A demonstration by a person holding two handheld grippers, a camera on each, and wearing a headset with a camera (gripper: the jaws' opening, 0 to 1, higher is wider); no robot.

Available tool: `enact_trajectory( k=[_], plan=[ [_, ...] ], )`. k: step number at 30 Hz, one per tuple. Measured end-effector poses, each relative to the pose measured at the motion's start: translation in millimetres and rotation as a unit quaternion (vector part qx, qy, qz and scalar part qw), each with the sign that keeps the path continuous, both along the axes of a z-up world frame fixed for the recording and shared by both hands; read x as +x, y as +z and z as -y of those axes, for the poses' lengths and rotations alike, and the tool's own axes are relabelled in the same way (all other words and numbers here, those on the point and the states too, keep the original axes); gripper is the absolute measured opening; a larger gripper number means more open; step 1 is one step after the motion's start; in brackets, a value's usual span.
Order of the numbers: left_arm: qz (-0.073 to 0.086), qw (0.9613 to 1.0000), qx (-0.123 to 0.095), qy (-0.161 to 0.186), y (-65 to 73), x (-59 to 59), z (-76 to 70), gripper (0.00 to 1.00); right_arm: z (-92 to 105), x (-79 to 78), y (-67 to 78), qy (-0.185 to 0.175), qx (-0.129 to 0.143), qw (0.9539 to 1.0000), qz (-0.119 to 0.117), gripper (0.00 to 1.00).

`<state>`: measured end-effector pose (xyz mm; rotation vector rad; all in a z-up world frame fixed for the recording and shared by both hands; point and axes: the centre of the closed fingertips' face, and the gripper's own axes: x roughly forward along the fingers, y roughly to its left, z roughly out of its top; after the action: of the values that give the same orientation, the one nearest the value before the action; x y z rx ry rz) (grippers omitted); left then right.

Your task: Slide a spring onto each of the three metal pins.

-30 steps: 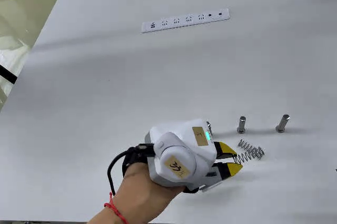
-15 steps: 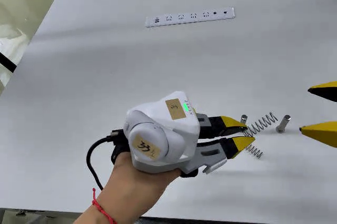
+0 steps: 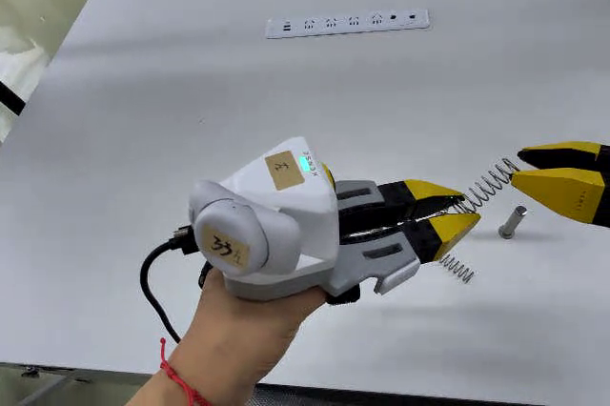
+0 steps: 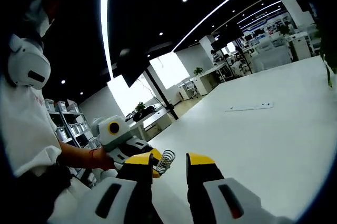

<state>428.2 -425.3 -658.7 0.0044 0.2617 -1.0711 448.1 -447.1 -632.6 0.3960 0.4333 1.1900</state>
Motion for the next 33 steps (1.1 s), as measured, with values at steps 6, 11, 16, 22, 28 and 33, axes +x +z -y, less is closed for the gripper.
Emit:
enact_trajectory(
  k=[6,11,16,22,28,33],
  plan=[
    [0.003,0.9999,-0.015,-0.001,6.3,1.2,2.2,0.11,-4.9,-0.7,2.6,0.001,0.024,0.9996,-0.017,0.2],
    [0.003,0.9998,-0.017,-0.001,7.4,1.6,2.6,0.11,-4.8,0.6,4.7,-0.001,0.038,0.9989,-0.026,0.16],
    [0.002,0.9998,-0.019,-0.003,7.7,0.9,3.6,0.1,-4.8,-0.2,3.6,-0.001,0.036,0.9991,-0.024,0.13],
    [-0.001,0.9998,-0.018,-0.007,6.3,-0.5,5.0,0.11,-5.5,-3.3,3.7,0.004,0.029,0.9994,-0.018,0.13],
    [-0.004,0.9998,-0.016,-0.013,5.5,-0.7,6.8,0.11,-6.2,-5.5,6.0,0.016,0.018,0.9997,-0.007,0.12],
    [-0.005,0.9997,-0.014,-0.02,4.7,-1.9,8.9,0.11,-7.4,-7.2,7.0,0.028,0.006,0.9996,0.003,0.12]
  ],
)
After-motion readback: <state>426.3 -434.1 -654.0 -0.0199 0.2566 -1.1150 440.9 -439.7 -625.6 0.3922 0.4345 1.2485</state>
